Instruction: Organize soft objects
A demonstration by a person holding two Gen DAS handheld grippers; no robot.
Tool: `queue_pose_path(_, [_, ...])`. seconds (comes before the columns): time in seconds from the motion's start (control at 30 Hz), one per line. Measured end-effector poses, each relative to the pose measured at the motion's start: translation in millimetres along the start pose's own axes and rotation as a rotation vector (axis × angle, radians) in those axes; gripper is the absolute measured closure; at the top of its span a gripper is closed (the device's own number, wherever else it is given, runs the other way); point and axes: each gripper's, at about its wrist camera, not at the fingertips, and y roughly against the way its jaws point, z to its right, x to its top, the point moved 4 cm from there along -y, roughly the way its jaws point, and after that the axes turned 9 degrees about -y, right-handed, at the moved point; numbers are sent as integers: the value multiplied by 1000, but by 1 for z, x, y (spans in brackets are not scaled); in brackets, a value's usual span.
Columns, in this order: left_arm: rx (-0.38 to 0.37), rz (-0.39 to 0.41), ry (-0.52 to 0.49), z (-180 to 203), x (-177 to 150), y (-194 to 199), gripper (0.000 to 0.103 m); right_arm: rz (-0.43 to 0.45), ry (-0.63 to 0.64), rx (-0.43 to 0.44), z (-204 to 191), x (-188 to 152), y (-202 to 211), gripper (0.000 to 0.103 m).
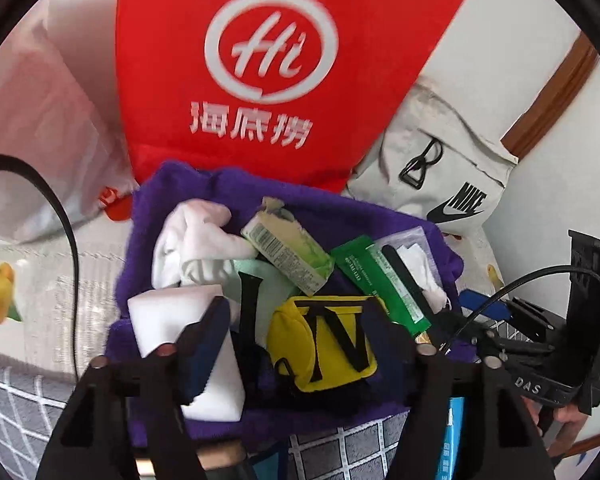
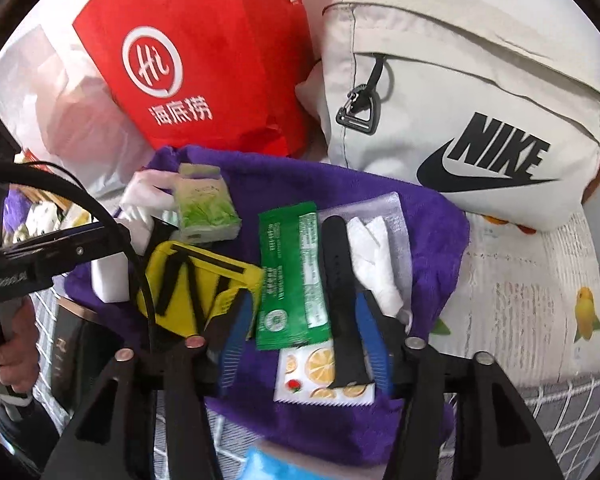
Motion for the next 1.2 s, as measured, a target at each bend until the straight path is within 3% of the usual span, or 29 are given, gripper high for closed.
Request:
queue_pose_path(0.17, [65, 41, -62, 17, 2, 29, 18, 15, -34, -9, -10, -12, 27, 21])
queue_pose_path(0.27, [106, 72, -98, 30, -2, 48, 9, 46, -33, -16, -18, -23, 47, 15])
queue_pose_path(0.37, [140, 69, -134, 41, -11, 63, 8, 82, -23, -51, -25, -34, 67, 6])
queue_pose_path(0.57, [184, 41, -151, 56, -41, 98, 7, 143, -44, -56, -35, -61, 108, 2])
queue_pose_path(0.77, [196, 47, -98, 61, -97, 141, 7, 173, -5, -85, -51, -106, 140, 0])
queue_pose_path(0.93, [224, 66, -76, 71, -136, 174, 7, 174, 2, -65, -62, -146, 164, 0])
queue_pose_path(1.2, [244, 84, -126, 104, -178, 207, 7, 173, -15, -60, -68, -194, 188, 0])
